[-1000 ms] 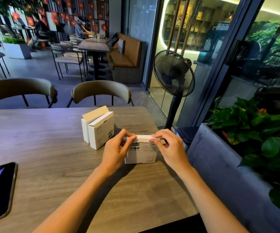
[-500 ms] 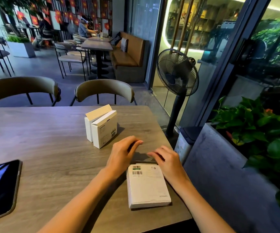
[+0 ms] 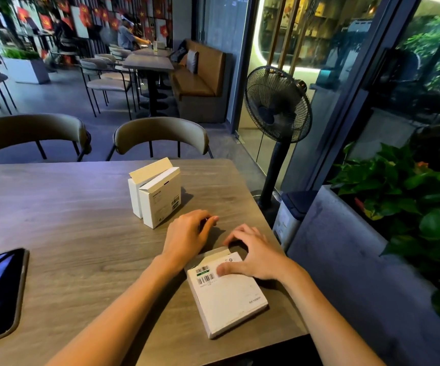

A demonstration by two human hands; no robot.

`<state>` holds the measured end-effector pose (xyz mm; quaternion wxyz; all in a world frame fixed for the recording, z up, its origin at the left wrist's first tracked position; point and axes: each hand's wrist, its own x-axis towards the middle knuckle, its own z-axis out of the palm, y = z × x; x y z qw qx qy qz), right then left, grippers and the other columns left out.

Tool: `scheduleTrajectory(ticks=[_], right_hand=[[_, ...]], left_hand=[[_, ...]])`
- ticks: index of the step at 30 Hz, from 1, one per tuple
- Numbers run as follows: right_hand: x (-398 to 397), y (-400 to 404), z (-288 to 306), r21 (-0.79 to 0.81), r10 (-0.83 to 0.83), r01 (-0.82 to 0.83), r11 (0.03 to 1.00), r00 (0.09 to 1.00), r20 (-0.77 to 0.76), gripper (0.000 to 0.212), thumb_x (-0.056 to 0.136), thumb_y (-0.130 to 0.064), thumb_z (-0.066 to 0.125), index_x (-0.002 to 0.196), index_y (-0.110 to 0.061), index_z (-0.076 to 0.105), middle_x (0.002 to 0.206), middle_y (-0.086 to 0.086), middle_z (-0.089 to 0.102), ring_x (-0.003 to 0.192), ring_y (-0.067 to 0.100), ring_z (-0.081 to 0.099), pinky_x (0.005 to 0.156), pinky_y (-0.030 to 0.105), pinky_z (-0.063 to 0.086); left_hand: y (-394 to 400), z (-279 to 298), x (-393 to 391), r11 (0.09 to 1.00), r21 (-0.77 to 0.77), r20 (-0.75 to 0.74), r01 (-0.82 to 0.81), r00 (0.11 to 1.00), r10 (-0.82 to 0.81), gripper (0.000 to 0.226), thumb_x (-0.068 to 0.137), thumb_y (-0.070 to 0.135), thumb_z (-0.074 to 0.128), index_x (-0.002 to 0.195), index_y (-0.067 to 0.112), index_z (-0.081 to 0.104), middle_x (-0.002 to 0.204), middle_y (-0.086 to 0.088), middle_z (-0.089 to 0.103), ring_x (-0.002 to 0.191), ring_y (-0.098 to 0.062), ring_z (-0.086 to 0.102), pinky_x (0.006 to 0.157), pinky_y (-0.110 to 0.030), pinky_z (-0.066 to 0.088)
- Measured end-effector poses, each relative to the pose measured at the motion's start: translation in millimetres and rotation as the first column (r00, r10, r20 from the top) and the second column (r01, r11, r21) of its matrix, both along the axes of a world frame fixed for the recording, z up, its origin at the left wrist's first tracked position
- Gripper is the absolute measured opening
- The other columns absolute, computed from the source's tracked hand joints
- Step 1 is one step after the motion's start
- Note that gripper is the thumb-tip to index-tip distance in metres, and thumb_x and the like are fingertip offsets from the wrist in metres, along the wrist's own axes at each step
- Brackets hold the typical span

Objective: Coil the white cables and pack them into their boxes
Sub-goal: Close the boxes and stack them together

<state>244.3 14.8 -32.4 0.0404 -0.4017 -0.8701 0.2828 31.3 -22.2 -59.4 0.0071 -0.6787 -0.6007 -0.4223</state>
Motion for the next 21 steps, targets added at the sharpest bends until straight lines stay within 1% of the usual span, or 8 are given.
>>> scheduleTrajectory(ticks=[2,5,7,9,11,15,17,21], right_hand=[[-1.6,3.5,1.3,-0.015,-0.047,0.047,0.999,0.998,0.029,0.092,0.053,-0.096,0.063,0.128,-0.044,0.056,0.135,-0.015,0.04,0.133,0.017,0.035,0.112,0.051,0.036],[-2.9,8.1,7.3,0.028,-0.205,0.204,0.979,0.978,0.026,0.082,0.065,-0.091,0.06,0.129,-0.04,0.056,0.132,-0.013,0.043,0.134,0.02,0.033,0.113,0.051,0.032],[-3.1,11.8,7.0,0.057,-0.338,0.337,0.94,0.941,0.013,0.078,0.077,-0.086,0.056,0.134,-0.033,0.055,0.136,-0.007,0.045,0.134,0.022,0.033,0.113,0.048,0.031],[-4.8,13.3,2.5,0.082,-0.441,0.443,0.893,0.897,-0.036,0.075,0.081,-0.083,0.054,0.134,-0.03,0.055,0.134,-0.003,0.047,0.133,0.024,0.037,0.111,0.046,0.031],[-9.2,10.6,-3.6,0.06,-0.509,0.517,0.854,0.854,-0.109,0.065,0.085,-0.078,0.055,0.128,-0.029,0.054,0.129,-0.003,0.049,0.129,0.024,0.041,0.108,0.043,0.033],[-24.6,-7.7,-8.7,0.011,-0.54,0.559,0.829,0.806,-0.241,0.031,0.1,-0.056,0.051,0.111,-0.03,0.039,0.116,-0.003,0.051,0.114,0.024,0.05,0.084,0.035,0.038],[-28.1,-12.0,-7.6,0.026,-0.527,0.565,0.825,0.784,-0.327,0.025,0.103,-0.05,0.048,0.111,-0.029,0.038,0.11,-0.003,0.053,0.101,0.019,0.053,0.07,0.029,0.039],[-27.2,-7.6,-7.0,0.057,-0.523,0.611,0.79,0.719,-0.458,0.021,0.103,-0.05,0.049,0.113,-0.032,0.044,0.105,-0.006,0.061,0.094,0.013,0.058,0.062,0.023,0.043]], left_hand=[[1.0,0.2,-0.3,1.0,-0.023,0.055,-0.008,0.998,0.009,0.025,0.099,0.044,0.057,0.099,0.025,0.073,0.09,0.011,0.073,0.077,0.003,0.063,0.073,-0.023,0.058],[-2.2,7.3,-2.1,0.997,-0.082,0.125,0.01,0.992,0.001,0.027,0.098,0.049,0.055,0.1,0.028,0.072,0.091,0.015,0.07,0.081,0.003,0.064,0.076,-0.029,0.059],[-4.8,10.8,-1.6,0.975,-0.218,0.104,0.03,0.995,-0.008,0.038,0.095,0.062,0.051,0.111,0.033,0.068,0.104,0.015,0.065,0.094,0.0,0.06,0.088,-0.032,0.056],[-4.8,6.9,-0.9,0.919,-0.395,-0.032,-0.016,0.999,0.004,0.059,0.092,0.076,0.042,0.132,0.036,0.058,0.128,0.011,0.054,0.12,-0.009,0.05,0.108,-0.038,0.04],[-5.4,-1.5,2.8,0.872,-0.48,-0.133,-0.095,0.991,0.035,0.07,0.093,0.079,0.032,0.144,0.034,0.048,0.142,0.007,0.042,0.134,-0.016,0.035,0.113,-0.043,0.023],[-7.4,-6.4,18.6,0.901,-0.432,-0.026,-0.03,0.999,0.02,0.038,0.106,0.054,0.029,0.12,0.031,0.055,0.129,0.009,0.05,0.126,-0.016,0.04,0.102,-0.036,0.023],[-7.7,-1.3,23.1,0.919,-0.392,0.038,0.033,0.999,-0.02,0.023,0.107,0.048,0.032,0.109,0.033,0.05,0.118,0.013,0.056,0.117,-0.012,0.047,0.098,-0.037,0.028],[-6.1,9.5,24.0,0.957,-0.284,0.038,0.056,0.998,-0.047,0.021,0.107,0.05,0.032,0.117,0.033,0.041,0.115,0.009,0.066,0.101,-0.014,0.065,0.087,-0.04,0.053]])
